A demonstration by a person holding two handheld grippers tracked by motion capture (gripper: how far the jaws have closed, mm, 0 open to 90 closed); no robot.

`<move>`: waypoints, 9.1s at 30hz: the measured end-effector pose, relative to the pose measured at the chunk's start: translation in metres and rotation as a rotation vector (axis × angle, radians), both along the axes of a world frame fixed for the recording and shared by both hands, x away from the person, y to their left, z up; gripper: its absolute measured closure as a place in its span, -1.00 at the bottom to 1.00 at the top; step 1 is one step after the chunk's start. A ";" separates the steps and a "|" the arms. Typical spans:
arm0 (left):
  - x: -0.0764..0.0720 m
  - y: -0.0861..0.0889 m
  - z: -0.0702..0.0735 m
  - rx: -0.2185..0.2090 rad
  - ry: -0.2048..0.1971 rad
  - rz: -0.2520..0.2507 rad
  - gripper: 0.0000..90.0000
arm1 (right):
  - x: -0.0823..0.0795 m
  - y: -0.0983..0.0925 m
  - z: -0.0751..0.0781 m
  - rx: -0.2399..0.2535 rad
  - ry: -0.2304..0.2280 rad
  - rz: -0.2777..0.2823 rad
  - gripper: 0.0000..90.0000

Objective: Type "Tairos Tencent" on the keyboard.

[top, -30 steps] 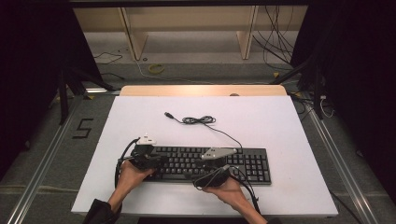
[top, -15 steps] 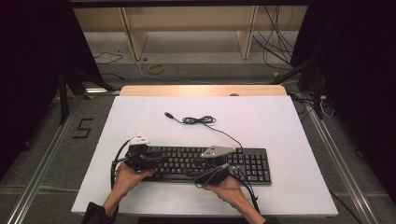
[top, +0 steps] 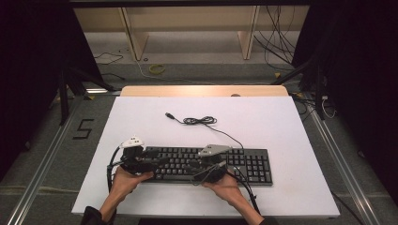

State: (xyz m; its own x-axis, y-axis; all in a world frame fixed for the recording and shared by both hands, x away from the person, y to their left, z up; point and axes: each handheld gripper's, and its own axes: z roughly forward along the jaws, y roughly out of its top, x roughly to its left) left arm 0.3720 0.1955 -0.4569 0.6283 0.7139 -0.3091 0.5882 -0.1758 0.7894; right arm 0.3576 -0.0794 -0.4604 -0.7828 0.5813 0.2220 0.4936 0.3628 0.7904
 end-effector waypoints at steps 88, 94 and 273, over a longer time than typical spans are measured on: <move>-0.023 0.011 0.000 -0.017 -0.073 -0.028 -0.05 | 0.001 0.003 -0.004 -0.024 0.012 0.003 0.28; -0.023 0.007 0.001 0.015 -0.080 -0.055 0.31 | -0.002 -0.002 -0.001 -0.017 0.004 -0.007 0.07; 0.032 -0.021 -0.014 0.242 0.094 -0.069 0.98 | -0.030 -0.031 0.001 0.030 -0.004 -0.017 -0.27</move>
State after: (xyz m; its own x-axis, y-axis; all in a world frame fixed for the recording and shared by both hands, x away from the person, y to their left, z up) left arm 0.4039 0.1749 -0.4712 0.6546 0.7307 -0.1938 0.6370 -0.3950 0.6619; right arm 0.3279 -0.1103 -0.4589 -0.7737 0.5878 0.2365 0.4963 0.3302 0.8029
